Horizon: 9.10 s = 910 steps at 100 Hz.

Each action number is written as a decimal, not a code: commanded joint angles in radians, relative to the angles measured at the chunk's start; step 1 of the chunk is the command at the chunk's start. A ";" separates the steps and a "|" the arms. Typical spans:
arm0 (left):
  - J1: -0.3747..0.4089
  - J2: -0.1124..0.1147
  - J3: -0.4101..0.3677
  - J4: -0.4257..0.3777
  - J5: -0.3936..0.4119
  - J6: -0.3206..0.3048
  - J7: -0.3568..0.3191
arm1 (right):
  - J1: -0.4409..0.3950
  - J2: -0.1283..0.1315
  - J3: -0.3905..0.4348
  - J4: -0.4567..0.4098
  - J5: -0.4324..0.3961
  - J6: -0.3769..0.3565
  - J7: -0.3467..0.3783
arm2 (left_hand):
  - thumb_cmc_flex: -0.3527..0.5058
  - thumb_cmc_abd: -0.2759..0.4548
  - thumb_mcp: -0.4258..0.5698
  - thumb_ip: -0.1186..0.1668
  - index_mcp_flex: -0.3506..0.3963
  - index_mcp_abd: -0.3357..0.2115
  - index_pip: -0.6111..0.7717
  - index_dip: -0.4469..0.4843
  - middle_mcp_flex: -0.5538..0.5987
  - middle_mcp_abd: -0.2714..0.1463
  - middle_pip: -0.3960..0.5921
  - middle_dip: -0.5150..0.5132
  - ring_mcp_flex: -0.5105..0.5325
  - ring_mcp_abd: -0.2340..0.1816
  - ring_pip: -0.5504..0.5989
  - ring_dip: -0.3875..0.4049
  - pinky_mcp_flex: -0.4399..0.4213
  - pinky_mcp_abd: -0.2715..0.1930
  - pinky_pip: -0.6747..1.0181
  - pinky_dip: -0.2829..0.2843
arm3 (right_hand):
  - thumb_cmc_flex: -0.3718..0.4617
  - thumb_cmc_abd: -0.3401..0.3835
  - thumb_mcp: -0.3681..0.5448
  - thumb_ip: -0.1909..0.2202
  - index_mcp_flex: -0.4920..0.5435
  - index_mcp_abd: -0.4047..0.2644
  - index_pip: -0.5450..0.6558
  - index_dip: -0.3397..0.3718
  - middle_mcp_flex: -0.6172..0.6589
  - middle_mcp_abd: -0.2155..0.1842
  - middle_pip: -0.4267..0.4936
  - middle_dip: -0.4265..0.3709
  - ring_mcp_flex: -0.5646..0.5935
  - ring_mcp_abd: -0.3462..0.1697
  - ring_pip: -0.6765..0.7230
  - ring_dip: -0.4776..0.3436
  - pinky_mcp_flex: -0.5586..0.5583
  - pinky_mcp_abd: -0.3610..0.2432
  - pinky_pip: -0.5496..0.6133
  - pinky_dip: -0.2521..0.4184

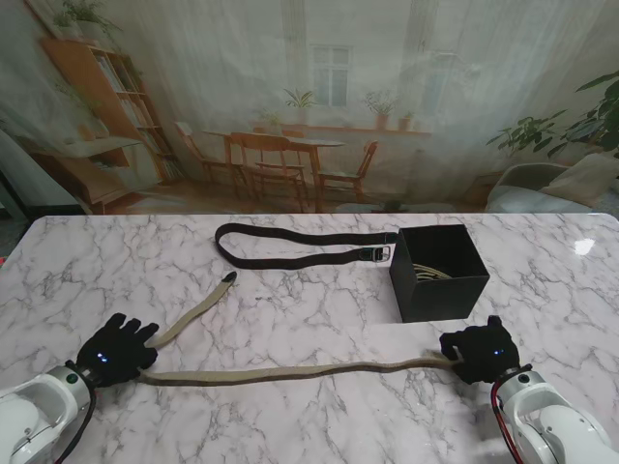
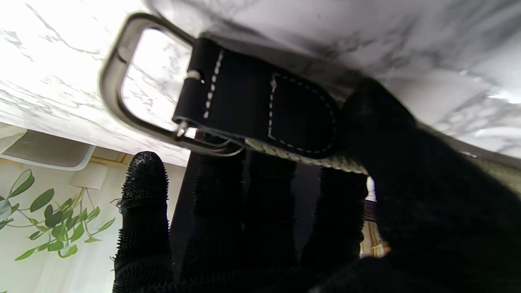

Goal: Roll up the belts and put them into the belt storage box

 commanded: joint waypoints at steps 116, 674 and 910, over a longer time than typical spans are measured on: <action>-0.072 -0.017 -0.027 -0.030 -0.110 0.042 0.043 | 0.102 -0.014 -0.165 -0.053 0.137 -0.030 0.152 | -0.157 0.217 -0.019 -0.013 -0.057 0.172 -0.438 -0.253 0.066 0.052 -0.075 -0.040 0.047 0.051 0.000 0.005 -0.004 0.063 0.019 -0.001 | -0.047 0.351 -0.050 0.111 -0.045 0.399 -0.432 -0.773 0.270 0.066 -0.071 -0.147 0.160 0.051 0.108 0.012 0.081 0.015 0.102 0.005; -0.117 -0.074 0.128 -0.023 -0.412 0.058 0.241 | 0.001 0.009 -0.050 -0.059 -0.039 -0.101 0.011 | -0.266 0.285 -0.029 -0.032 0.009 0.228 -0.470 -0.332 0.228 0.053 -0.054 0.008 0.111 0.074 0.016 0.038 0.003 0.104 0.020 0.039 | -0.198 0.301 -0.137 0.102 0.098 0.289 -0.347 -0.363 -0.433 0.137 -0.284 -0.289 -0.212 0.062 -0.076 -0.080 -0.071 -0.002 0.003 0.056; -0.125 -0.076 0.133 -0.013 -0.421 0.054 0.250 | -0.078 0.011 0.062 -0.275 0.155 -0.265 0.541 | -0.255 0.285 -0.029 -0.030 -0.017 0.238 -0.482 -0.340 0.224 0.053 -0.051 0.008 0.112 0.074 0.018 0.040 0.003 0.104 0.014 0.032 | 0.080 0.217 0.311 0.272 -0.409 0.550 -0.773 -0.407 -0.264 -0.150 -0.485 -0.486 -0.245 -0.135 -0.208 -0.178 -0.123 -0.076 -0.116 0.049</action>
